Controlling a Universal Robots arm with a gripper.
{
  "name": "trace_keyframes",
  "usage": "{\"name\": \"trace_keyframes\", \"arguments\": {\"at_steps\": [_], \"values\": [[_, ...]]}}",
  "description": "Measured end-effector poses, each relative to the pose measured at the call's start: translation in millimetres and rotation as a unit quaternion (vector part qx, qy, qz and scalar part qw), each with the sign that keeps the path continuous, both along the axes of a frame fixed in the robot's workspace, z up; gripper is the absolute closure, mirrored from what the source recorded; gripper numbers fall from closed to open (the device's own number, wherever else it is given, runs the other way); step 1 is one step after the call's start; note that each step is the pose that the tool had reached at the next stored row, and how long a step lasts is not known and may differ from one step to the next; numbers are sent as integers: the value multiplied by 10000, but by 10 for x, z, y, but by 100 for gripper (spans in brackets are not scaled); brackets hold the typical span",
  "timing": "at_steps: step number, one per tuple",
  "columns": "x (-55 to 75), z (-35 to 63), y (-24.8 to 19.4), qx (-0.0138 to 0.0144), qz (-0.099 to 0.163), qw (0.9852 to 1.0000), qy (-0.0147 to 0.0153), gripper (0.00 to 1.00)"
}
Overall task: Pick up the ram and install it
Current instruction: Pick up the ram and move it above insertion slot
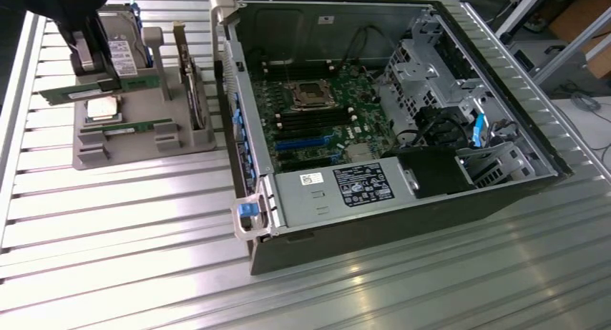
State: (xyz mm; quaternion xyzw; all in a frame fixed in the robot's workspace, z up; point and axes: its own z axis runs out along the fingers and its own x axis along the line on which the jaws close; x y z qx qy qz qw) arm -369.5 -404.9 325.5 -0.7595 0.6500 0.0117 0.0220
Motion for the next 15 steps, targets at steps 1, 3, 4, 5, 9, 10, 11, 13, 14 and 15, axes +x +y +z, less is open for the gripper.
{"name": "trace_keyframes", "arguments": {"at_steps": [1, 3, 4, 5, 9, 10, 11, 13, 14, 15], "values": [[0, 5, 0, 0, 1, 10000, 0, 87], [0, 14, 0, 0, 1, 10000, 0, 87], [0, 17, 0, 0, 1, 10000, 0, 87], [0, 18, 0, 0, 1, 10000, 0, 87], [0, 31, -1, 0, 1, 10000, 1, 87], [0, 34, -1, 0, 1, 10000, 1, 87], [0, 36, -1, 0, 1, 10000, 1, 87], [0, 41, -1, 0, 2, 10000, 1, 87], [0, 44, -1, 0, 1, 10000, 1, 87], [0, 46, -1, 0, 1, 10000, 1, 87]]}}
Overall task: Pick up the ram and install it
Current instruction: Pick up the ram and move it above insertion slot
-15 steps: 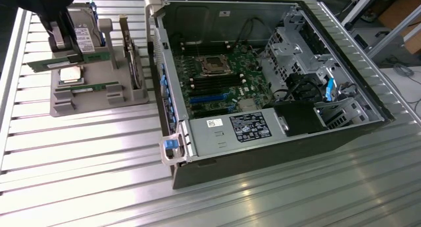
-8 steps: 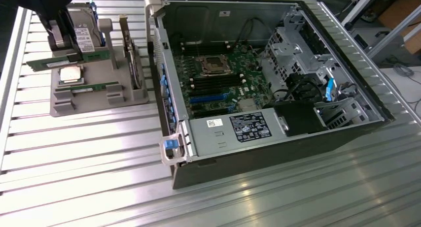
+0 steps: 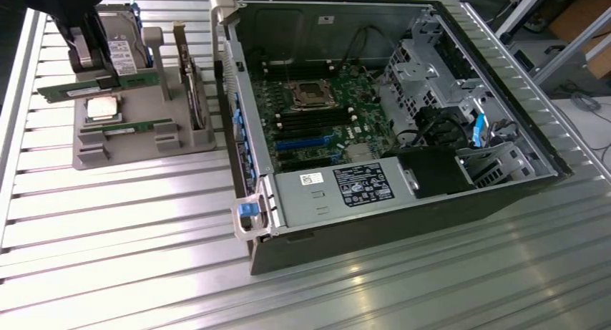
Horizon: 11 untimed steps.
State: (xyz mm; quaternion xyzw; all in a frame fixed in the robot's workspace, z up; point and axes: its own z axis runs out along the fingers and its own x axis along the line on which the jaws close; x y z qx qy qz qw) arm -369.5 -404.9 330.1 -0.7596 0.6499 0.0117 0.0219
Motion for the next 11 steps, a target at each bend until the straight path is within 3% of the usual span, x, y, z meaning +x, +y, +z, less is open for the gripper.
{"name": "trace_keyframes", "arguments": {"at_steps": [11], "values": [[0, 32, -1, 0, 0, 10000, 0, 87]]}}
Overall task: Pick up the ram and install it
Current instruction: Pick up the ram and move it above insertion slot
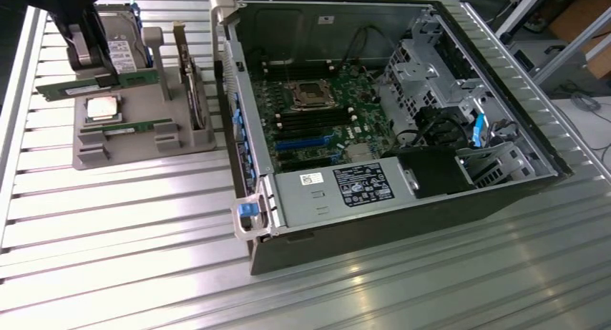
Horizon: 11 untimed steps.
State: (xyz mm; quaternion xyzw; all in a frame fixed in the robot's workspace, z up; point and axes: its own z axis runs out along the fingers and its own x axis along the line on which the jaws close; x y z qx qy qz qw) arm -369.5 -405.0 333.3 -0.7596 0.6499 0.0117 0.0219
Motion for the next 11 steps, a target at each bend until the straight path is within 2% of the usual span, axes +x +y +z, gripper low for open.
{"name": "trace_keyframes", "arguments": {"at_steps": [11], "values": [[0, 24, -1, -1, 0, 10000, 1, 87]]}}
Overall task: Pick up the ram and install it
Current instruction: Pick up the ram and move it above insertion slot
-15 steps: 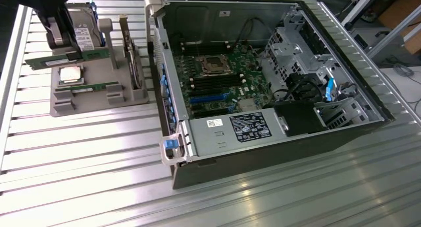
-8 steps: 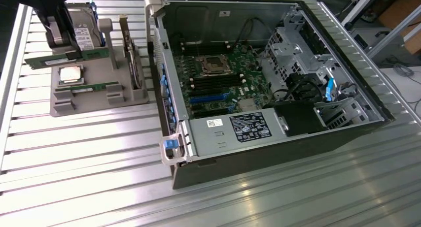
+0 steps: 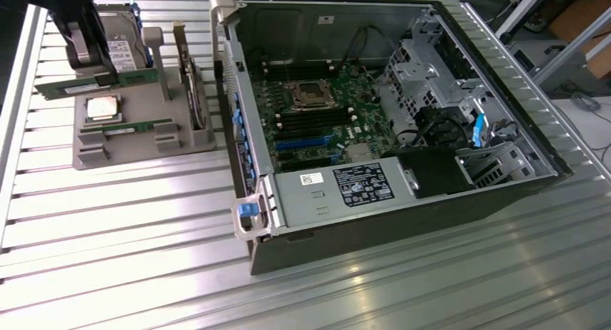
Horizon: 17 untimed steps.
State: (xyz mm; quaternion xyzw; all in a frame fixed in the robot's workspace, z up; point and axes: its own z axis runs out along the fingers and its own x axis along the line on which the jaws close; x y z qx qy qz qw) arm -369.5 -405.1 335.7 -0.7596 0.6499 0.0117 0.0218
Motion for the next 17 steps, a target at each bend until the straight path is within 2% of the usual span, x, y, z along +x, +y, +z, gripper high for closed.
{"name": "trace_keyframes", "arguments": {"at_steps": [17], "values": [[0, 43, -24, 0, 0, 10000, 0, 87]]}}
